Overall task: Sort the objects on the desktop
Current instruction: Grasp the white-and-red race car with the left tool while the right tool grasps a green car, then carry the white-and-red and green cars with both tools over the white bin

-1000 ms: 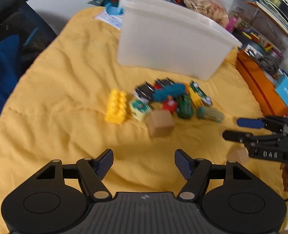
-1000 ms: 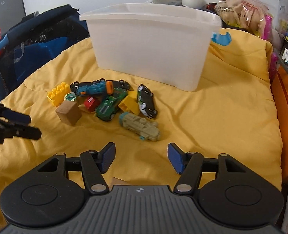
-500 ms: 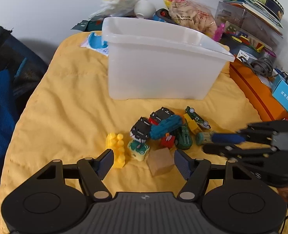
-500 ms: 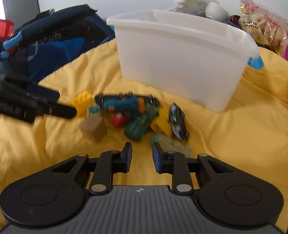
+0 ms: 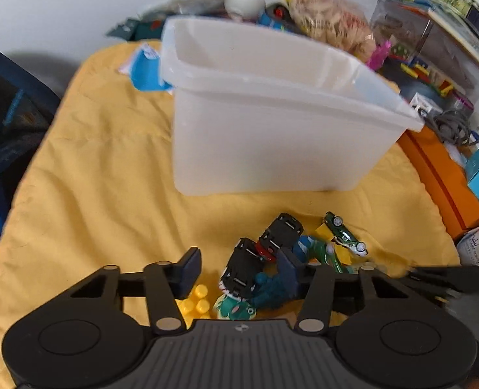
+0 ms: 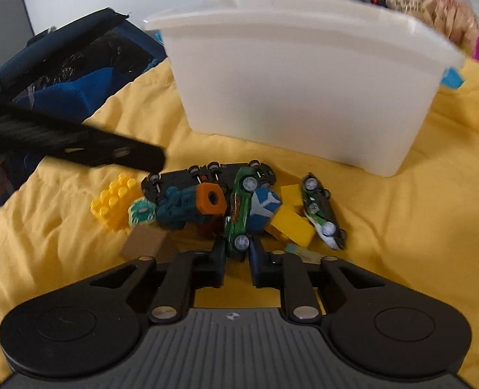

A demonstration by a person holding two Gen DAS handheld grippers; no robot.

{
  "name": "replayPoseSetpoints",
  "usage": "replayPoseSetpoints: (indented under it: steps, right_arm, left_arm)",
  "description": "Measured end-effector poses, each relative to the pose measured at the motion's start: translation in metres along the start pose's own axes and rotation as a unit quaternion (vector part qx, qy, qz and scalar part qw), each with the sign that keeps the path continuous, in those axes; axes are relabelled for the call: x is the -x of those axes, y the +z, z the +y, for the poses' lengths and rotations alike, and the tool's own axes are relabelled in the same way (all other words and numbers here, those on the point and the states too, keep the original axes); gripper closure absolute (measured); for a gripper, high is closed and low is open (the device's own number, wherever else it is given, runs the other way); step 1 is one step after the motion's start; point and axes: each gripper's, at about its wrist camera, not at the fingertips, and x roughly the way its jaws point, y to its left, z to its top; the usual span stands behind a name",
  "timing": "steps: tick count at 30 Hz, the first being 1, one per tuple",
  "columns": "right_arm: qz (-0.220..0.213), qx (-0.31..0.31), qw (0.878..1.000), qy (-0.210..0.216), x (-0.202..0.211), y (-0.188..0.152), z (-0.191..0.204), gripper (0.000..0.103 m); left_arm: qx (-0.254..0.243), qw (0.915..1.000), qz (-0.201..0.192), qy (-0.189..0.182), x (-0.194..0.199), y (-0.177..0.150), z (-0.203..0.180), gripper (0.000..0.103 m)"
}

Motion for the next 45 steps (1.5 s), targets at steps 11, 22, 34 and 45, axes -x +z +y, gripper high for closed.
replayPoseSetpoints:
  steps: [11, 22, 34, 45]
  right_arm:
    - [0.011, -0.093, 0.995, 0.041, 0.063, -0.052, -0.027, 0.087]
    - [0.047, -0.097, 0.985, 0.137, 0.081, -0.069, -0.024, 0.087]
    - [0.094, -0.134, 0.978, 0.128, 0.070, -0.095, -0.034, 0.060]
    - [0.019, 0.117, 0.992, 0.050, 0.091, -0.084, 0.021, 0.055]
  left_arm:
    - [-0.009, 0.9989, 0.038, -0.028, -0.028, -0.012, -0.009, 0.086]
    - [-0.102, 0.9925, -0.033, 0.059, 0.083, -0.104, -0.066, 0.086]
    - [-0.144, 0.9868, 0.027, 0.069, 0.073, -0.180, -0.113, 0.060]
    - [-0.080, 0.9936, 0.029, 0.074, 0.075, -0.174, -0.101, 0.049]
